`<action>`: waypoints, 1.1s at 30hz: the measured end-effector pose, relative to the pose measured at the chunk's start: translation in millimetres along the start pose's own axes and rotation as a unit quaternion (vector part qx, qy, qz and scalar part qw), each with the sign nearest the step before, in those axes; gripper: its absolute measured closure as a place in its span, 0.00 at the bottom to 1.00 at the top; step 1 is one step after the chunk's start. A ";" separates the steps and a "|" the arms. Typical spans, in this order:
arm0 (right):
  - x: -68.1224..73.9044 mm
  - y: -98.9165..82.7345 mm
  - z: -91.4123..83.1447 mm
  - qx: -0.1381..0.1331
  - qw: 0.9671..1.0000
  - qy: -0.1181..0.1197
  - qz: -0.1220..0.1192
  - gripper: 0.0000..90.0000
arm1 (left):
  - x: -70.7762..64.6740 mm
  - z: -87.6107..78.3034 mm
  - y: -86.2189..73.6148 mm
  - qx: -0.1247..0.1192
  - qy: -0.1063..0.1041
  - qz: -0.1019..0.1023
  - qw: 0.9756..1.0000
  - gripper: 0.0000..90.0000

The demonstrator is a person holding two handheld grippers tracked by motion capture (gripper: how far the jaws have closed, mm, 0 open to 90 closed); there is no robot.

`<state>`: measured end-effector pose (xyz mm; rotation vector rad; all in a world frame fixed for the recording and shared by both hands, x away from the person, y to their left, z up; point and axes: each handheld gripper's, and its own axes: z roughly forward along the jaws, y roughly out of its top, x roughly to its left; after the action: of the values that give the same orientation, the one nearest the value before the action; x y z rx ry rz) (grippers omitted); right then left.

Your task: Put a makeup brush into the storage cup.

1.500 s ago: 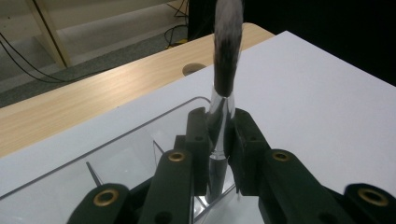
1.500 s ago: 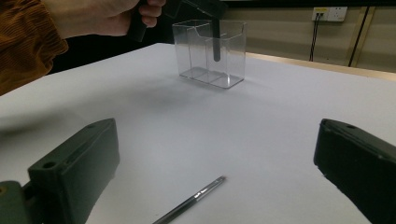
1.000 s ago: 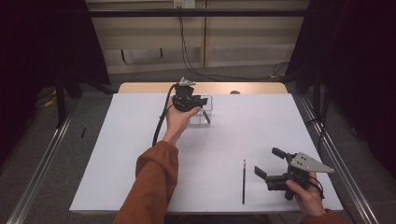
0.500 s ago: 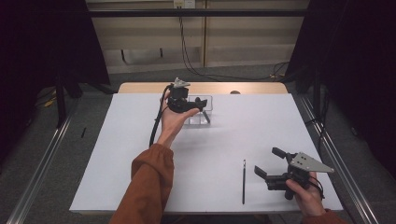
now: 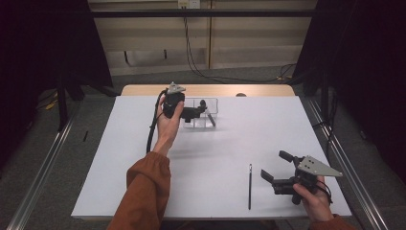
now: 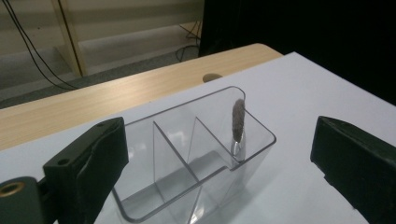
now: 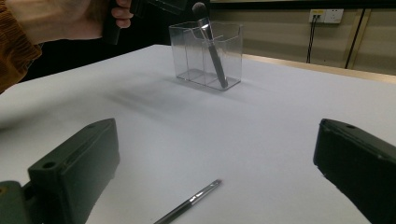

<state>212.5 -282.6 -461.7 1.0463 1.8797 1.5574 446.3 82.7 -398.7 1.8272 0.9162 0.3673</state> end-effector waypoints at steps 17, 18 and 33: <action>-0.2 -0.1 2.7 0.005 1.000 -0.004 -0.003 0.00 | 18.9 -54.3 -20.1 -0.035 -0.003 0.022 0.999 0.06; -0.1 -0.3 3.1 0.005 1.000 -0.005 -0.003 0.00 | 20.0 -57.6 -21.9 -0.043 0.000 0.023 0.999 0.06; 1.8 -0.2 2.2 0.009 1.000 -0.008 -0.008 0.00 | 20.3 -93.8 -45.2 -0.056 0.024 0.043 0.997 0.05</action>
<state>213.1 -279.8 -462.2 1.0467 1.8897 1.5218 382.9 167.6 -400.7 1.7639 0.8349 0.5091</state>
